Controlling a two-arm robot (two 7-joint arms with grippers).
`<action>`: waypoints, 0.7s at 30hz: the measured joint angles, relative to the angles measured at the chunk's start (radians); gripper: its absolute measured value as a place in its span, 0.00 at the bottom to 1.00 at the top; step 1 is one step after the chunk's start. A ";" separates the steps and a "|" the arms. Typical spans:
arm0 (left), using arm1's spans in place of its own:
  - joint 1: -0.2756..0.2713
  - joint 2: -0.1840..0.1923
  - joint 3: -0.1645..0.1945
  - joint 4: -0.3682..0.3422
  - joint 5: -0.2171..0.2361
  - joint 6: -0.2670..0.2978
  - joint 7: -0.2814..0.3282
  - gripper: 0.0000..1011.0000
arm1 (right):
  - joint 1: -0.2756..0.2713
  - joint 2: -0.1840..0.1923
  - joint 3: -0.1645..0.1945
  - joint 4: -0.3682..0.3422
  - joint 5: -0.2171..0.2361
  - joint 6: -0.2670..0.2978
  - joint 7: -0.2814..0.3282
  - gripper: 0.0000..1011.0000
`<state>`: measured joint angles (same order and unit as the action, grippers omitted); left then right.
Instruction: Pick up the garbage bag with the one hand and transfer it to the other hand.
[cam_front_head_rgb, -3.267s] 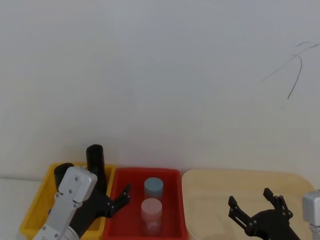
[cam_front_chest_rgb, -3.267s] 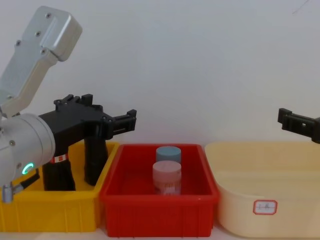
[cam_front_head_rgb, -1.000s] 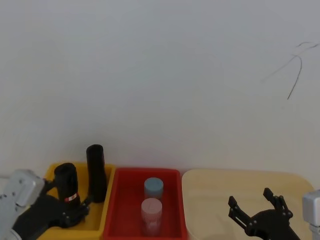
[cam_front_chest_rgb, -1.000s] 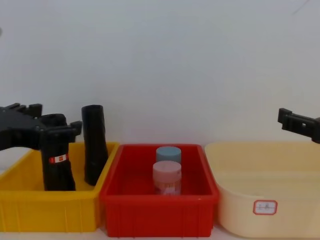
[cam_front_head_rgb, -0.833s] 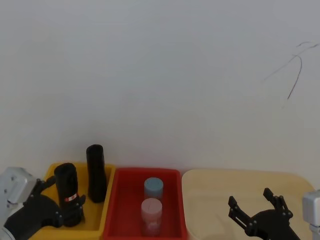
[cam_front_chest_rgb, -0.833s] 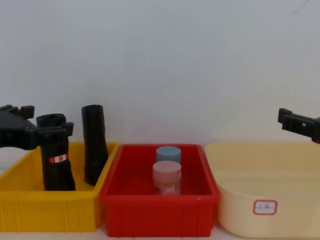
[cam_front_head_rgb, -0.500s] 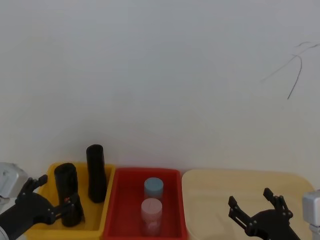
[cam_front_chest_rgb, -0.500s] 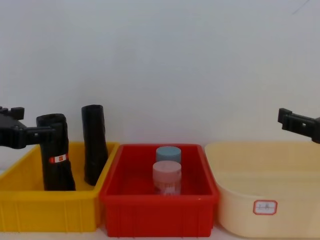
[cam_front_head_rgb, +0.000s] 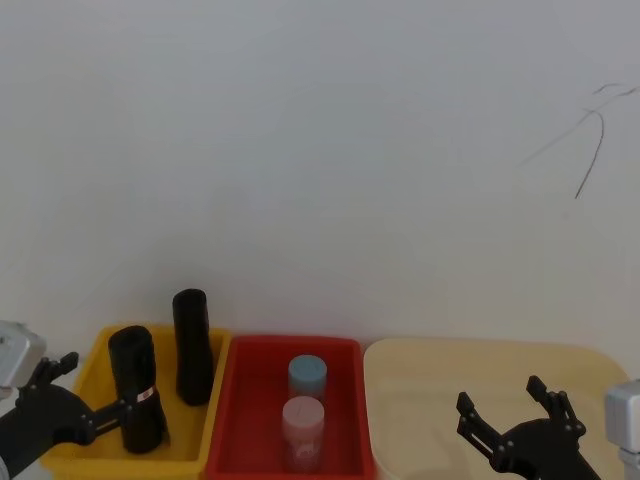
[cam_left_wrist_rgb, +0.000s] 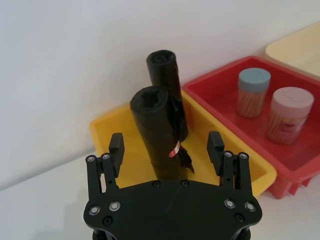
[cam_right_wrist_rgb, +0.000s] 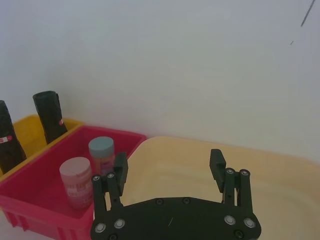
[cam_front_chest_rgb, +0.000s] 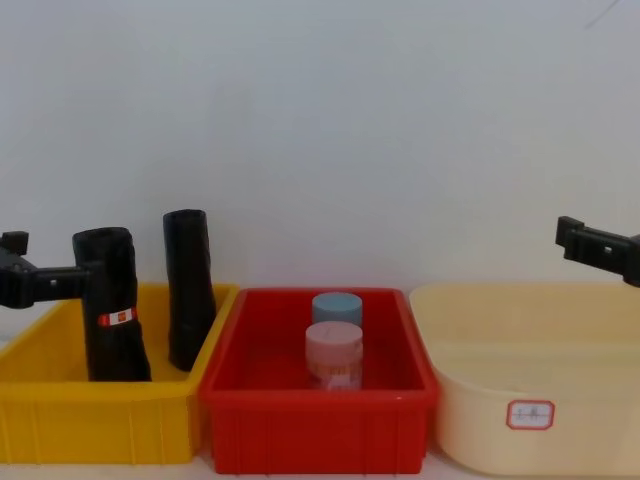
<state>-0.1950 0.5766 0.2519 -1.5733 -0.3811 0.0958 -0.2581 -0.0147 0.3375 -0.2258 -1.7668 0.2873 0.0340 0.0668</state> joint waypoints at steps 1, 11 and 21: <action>-0.006 -0.003 0.001 0.009 0.002 0.003 -0.001 0.99 | 0.000 0.000 0.000 0.000 0.000 0.000 0.000 0.99; -0.051 -0.032 0.019 0.068 0.020 0.021 -0.011 0.99 | 0.000 0.000 0.000 0.000 0.000 0.000 0.000 0.99; -0.099 -0.072 0.042 0.117 0.041 0.030 -0.015 0.99 | 0.000 0.000 0.000 0.000 0.000 0.000 0.000 0.99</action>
<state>-0.2937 0.5048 0.2941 -1.4563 -0.3402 0.1257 -0.2734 -0.0146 0.3374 -0.2258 -1.7668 0.2873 0.0340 0.0668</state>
